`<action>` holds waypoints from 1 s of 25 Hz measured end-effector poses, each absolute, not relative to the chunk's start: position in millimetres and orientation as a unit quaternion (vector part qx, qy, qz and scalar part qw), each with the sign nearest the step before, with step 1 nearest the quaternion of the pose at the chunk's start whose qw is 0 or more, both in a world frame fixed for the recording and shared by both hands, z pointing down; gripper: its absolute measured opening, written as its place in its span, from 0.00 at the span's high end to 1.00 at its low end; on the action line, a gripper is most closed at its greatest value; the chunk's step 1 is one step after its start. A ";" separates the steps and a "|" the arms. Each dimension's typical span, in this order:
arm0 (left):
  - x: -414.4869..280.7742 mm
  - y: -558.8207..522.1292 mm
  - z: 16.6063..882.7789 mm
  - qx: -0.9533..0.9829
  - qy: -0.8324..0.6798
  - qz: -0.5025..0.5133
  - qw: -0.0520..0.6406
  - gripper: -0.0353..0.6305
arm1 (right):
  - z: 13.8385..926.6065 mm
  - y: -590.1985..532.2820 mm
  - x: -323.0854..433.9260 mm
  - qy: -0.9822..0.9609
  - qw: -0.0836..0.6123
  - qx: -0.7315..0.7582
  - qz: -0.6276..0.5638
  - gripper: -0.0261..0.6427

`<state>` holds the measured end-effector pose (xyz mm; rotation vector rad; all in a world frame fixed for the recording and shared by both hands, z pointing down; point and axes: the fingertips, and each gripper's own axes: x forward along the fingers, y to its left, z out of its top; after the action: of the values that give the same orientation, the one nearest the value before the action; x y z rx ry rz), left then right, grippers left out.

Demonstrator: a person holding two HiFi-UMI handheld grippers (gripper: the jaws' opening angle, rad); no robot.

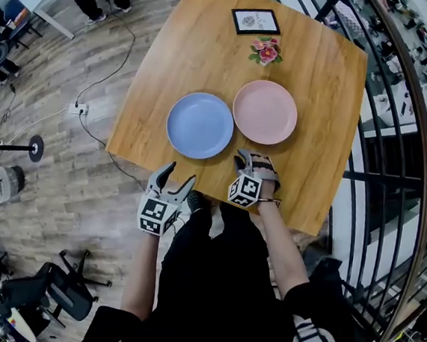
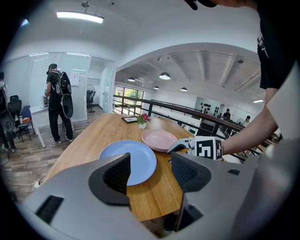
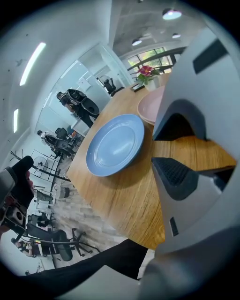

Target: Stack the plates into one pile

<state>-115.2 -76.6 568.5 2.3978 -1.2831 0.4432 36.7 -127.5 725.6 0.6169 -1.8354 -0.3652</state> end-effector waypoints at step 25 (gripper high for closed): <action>-218.2 -52.8 585.4 0.836 -0.485 0.152 0.209 0.51 | 752.7 -110.1 -57.3 -0.777 0.567 0.212 -0.176 0.76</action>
<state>-218.2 -52.8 585.4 2.3249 -1.3486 0.4232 -57.3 -110.1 752.7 0.4979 -1.8255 -0.4139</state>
